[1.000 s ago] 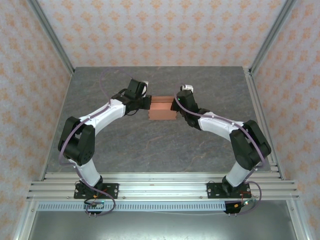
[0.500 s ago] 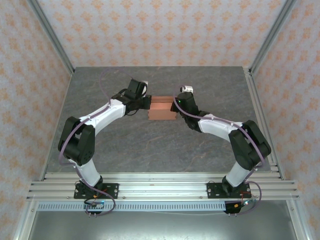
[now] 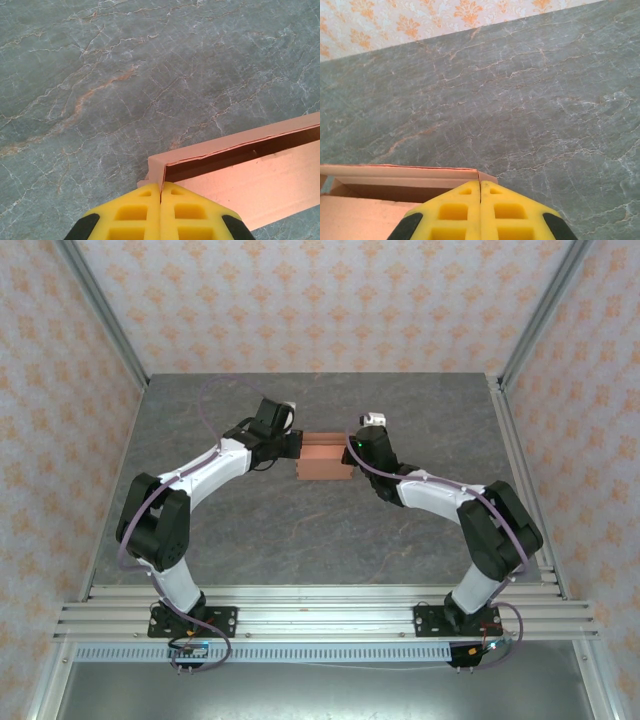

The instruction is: Fold the paper box

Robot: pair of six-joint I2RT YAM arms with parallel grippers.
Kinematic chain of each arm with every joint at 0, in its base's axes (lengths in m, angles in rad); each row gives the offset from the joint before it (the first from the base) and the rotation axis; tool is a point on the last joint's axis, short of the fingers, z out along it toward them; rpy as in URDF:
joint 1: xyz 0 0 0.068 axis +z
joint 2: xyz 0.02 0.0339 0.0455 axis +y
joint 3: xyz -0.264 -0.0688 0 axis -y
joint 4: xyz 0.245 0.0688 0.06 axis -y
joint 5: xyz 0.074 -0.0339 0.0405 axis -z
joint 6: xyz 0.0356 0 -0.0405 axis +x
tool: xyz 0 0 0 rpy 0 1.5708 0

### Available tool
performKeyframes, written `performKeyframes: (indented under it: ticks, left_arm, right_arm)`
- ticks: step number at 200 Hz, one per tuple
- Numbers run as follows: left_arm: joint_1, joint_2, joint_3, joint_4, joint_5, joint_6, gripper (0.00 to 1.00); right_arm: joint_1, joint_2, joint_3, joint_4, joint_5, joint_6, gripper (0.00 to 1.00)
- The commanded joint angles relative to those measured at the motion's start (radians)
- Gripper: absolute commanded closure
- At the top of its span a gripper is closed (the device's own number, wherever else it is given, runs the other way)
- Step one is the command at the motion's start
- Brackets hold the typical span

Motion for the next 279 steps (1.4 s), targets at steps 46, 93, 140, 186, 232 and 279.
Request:
performKeyframes:
  ticks: [46,93,140,186,232,279]
  left_arm:
    - [-0.014,-0.018,-0.009,0.043,-0.009,-0.016,1.00]
    - [-0.015,-0.024,0.002,0.047,0.019,-0.048,1.00]
    - [-0.014,-0.027,0.009,0.052,0.049,-0.106,1.00]
    - [-0.014,-0.032,0.018,0.044,0.060,-0.148,1.00]
    - [-0.014,-0.051,0.021,0.013,0.055,-0.168,1.00]
    - [-0.013,-0.059,0.036,-0.015,0.065,-0.190,1.00]
  right_arm:
    - [0.015,0.015,0.050,-0.244,-0.018,-0.093,1.00]
    - [0.014,0.032,0.049,-0.241,-0.040,-0.091,1.00]
    - [0.015,0.037,0.055,-0.241,-0.045,-0.090,1.00]
    - [0.015,0.037,0.056,-0.240,-0.047,-0.089,1.00]
    - [0.014,0.041,0.056,-0.239,-0.047,-0.087,1.00]
    - [0.014,0.043,0.058,-0.238,-0.047,-0.086,1.00]
